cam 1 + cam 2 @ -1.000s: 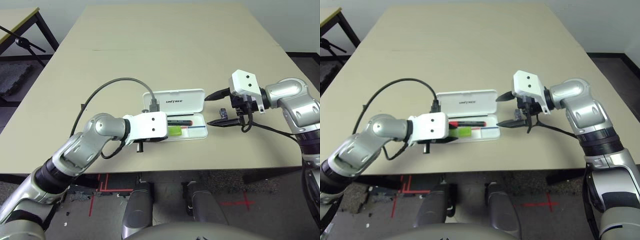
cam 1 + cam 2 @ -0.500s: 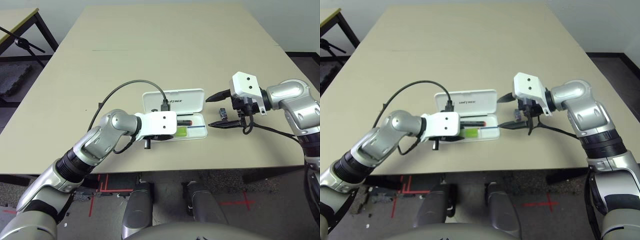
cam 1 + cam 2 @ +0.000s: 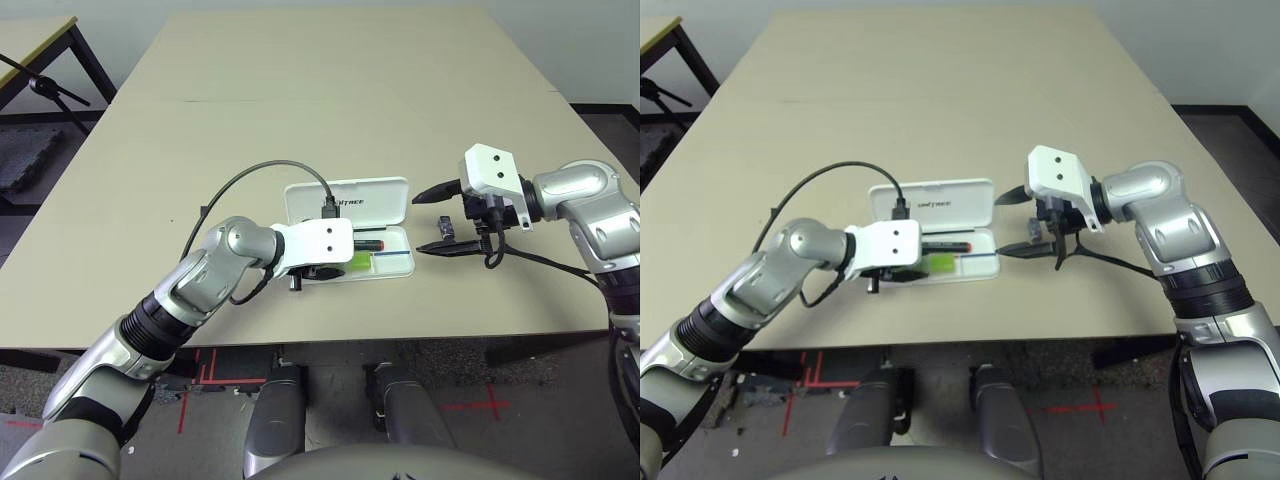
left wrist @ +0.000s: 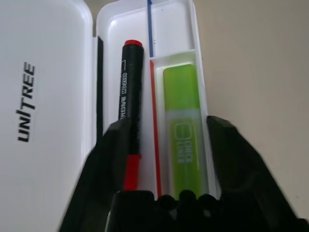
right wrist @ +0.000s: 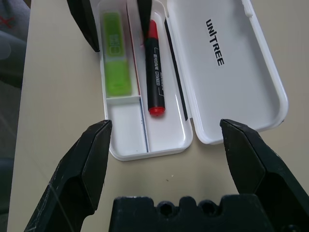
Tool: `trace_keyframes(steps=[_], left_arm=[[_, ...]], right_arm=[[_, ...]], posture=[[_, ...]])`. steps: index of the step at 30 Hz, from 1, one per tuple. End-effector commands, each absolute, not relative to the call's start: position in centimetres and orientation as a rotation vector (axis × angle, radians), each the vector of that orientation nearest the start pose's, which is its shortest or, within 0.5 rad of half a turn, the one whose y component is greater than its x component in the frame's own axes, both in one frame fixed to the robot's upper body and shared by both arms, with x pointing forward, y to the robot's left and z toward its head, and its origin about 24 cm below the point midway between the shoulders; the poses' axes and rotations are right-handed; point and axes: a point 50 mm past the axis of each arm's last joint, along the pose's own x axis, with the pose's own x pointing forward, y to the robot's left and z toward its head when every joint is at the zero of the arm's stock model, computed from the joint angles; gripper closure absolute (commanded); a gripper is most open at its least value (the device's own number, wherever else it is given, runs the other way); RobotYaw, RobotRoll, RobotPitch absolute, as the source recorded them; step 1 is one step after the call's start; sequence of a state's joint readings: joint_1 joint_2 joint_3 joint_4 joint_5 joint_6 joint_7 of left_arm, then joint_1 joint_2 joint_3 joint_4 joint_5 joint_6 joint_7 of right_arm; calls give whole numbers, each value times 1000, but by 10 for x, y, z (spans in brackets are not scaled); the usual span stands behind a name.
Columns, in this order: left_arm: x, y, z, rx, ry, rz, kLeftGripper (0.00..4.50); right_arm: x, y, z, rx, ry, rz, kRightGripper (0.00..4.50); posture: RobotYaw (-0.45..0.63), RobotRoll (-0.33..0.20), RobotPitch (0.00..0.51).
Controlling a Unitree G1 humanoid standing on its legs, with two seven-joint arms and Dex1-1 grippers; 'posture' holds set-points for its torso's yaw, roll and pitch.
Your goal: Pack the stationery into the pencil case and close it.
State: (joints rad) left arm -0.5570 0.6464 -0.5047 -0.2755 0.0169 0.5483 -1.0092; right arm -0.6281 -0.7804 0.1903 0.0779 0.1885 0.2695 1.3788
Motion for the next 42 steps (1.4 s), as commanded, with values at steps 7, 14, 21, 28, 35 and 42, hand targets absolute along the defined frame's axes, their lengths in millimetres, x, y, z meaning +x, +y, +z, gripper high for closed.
trace_keyframes(steps=[7, 14, 21, 28, 35, 42], left_arm=[[260, 129, 177, 770, 178, -1241, 63], [246, 147, 209, 705, 159, -1234, 63], [244, 148, 205, 721, 163, -1222, 63], [242, 148, 197, 714, 175, -1221, 63], [244, 147, 191, 715, 178, -1236, 63], [248, 144, 190, 714, 172, -1253, 63]], right_arm=[[300, -190, 177, -684, 257, 1357, 0], [301, -193, 173, -679, 272, 1358, 0], [296, -189, 183, -687, 259, 1374, 0], [269, -182, 210, -580, 350, 1297, 0], [265, -183, 209, -503, 660, 908, 0], [285, -187, 193, -372, 789, 533, 0]], posture=[[101, 0, 113], [119, 0, 114], [120, 0, 114], [105, 0, 121], [61, 0, 116], [43, 0, 114]])
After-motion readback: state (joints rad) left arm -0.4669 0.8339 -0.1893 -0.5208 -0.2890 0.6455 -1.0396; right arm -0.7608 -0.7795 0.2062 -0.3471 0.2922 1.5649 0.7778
